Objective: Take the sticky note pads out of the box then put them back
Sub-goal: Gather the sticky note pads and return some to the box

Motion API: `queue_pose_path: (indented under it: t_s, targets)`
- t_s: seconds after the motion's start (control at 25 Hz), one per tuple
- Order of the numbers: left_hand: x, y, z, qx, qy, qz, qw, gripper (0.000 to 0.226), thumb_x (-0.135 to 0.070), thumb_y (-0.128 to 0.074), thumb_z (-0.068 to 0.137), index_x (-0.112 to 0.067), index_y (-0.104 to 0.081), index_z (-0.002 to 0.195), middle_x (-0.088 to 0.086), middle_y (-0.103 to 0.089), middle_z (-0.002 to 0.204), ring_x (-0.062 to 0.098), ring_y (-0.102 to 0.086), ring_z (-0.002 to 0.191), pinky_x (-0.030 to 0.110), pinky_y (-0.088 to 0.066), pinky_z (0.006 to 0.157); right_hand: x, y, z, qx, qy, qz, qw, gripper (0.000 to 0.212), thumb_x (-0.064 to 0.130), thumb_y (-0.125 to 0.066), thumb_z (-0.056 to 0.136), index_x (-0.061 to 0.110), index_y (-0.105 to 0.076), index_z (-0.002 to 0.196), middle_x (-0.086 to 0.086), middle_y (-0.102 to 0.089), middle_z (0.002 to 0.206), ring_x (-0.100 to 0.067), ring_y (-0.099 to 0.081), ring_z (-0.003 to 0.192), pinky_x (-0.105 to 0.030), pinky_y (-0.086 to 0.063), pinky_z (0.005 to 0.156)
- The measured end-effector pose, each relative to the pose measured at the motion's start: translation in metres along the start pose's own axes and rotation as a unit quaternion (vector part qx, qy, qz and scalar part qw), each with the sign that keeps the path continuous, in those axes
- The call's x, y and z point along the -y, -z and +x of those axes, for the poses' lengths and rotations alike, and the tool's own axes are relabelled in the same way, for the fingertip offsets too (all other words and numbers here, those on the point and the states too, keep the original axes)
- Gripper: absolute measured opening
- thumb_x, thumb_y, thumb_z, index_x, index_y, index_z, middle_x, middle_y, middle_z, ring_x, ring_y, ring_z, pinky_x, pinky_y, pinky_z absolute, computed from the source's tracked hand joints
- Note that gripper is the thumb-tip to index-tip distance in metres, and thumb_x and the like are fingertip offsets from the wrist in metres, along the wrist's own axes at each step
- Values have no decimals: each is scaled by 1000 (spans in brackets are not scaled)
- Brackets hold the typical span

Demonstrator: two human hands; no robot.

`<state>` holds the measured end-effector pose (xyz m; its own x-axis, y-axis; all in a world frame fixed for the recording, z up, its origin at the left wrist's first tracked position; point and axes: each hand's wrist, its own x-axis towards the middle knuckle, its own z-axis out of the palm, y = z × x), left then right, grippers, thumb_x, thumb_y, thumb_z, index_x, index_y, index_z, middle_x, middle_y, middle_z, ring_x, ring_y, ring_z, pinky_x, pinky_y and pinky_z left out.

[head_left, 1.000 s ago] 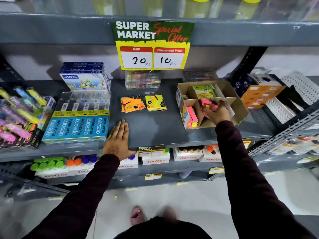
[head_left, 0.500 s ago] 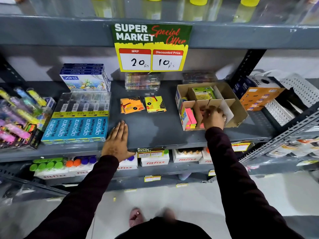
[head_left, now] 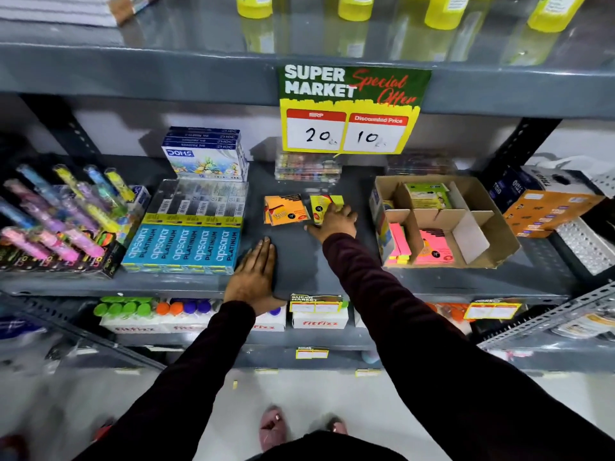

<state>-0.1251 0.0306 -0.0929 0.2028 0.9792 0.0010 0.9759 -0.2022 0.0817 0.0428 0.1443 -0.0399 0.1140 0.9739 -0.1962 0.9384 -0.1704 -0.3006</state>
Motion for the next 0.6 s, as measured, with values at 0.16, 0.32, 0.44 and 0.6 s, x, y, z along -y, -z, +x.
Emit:
queue_pose_path:
  t_s: [0.16,0.32,0.44,0.6]
  targets:
    - [1,0,2,-11,5,-21,1000,114,-63,-63,67,-2,-4,145,16,-7,157,28,-7,145,37,-4,118,7,-13,6,-46,-30,0,998,75,51,-60,85,11,-29,140,-27,-35,143,-43,-32,134,-49,-38,104]
    - [2,0,0,-20,-2,-22,1000,117,-63,-68,63,0,-13,144,18,-16,155,31,-15,144,39,-10,118,1,-4,-4,-44,-40,15,998,77,49,-64,83,6,-30,138,-28,-35,141,-43,-33,133,-48,-37,106]
    - [2,-2,1,-16,1,-7,1000,120,-63,-70,61,-1,-11,144,17,-15,156,28,-14,144,35,-6,116,-15,10,-30,-112,5,-12,994,81,52,-61,84,1,-31,139,-31,-40,136,-44,-37,129,-49,-34,106]
    - [2,-4,0,-16,1,25,1000,117,-62,-69,66,0,-7,144,16,-9,156,28,-12,145,34,-3,115,-78,50,-61,-269,2,-7,963,82,52,-61,82,-8,-39,134,-37,-51,123,-47,-45,119,-52,-31,103]
